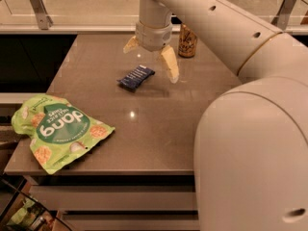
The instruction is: Pick rxbar blueberry
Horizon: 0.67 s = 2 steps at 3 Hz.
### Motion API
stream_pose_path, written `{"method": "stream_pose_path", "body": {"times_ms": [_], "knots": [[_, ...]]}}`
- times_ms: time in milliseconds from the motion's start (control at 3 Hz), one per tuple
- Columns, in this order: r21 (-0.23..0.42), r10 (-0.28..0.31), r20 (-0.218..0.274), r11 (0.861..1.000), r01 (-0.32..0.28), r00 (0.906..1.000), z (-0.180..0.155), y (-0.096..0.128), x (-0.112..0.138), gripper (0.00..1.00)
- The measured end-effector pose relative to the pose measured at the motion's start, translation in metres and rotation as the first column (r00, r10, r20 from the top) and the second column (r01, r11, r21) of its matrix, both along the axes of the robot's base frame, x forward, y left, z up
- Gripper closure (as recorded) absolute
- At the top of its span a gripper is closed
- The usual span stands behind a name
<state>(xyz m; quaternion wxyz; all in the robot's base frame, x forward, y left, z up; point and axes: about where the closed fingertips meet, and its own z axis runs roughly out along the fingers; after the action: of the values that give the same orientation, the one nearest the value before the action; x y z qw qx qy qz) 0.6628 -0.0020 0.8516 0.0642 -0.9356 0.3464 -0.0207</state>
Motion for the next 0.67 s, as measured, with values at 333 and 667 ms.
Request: {"method": "stream_pose_path", "body": {"times_ms": [333, 667], "knots": [[-0.015, 0.041, -0.018, 0.999, -0.041, 0.999, -0.012, 0.014, 0.003, 0.0], [-0.03, 0.078, -0.031, 0.996, -0.078, 0.9965, -0.019, 0.027, 0.005, 0.0]]}}
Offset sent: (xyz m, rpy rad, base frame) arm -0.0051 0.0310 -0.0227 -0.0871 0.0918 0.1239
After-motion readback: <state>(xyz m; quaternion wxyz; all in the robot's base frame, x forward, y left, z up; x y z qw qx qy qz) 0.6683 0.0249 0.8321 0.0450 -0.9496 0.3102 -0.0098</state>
